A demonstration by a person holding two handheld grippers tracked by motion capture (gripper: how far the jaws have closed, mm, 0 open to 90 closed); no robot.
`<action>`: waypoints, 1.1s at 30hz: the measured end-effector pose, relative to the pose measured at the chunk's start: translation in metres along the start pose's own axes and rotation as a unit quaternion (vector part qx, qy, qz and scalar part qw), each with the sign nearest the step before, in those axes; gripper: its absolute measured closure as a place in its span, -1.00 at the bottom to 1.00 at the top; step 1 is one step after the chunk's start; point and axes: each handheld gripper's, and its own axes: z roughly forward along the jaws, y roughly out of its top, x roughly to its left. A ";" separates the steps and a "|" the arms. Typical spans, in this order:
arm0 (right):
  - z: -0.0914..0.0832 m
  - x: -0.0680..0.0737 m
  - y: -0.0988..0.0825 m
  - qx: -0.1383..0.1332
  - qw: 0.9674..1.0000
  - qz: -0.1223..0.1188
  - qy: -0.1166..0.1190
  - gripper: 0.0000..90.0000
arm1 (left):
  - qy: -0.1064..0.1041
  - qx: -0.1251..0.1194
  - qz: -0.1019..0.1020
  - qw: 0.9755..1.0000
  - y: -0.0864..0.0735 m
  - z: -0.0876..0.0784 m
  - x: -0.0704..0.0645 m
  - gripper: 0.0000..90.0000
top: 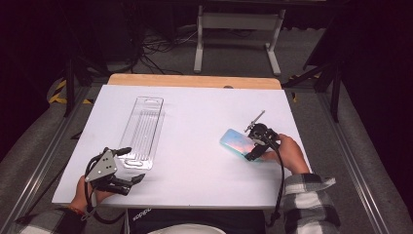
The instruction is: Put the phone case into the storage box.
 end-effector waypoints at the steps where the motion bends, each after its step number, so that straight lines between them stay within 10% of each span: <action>1: 0.000 0.000 0.000 -0.003 1.000 0.004 0.003 -0.60 | 0.000 0.000 0.002 1.000 0.000 0.000 0.000 -0.84; 15: -0.005 0.000 0.000 -0.075 0.997 0.024 0.012 -0.60 | 0.008 0.000 0.011 1.000 0.001 0.000 -0.002 -0.81; 33: -0.028 0.020 0.009 -0.193 0.980 0.008 0.052 -0.60 | 0.032 -0.010 0.053 0.998 0.014 0.004 -0.010 -0.75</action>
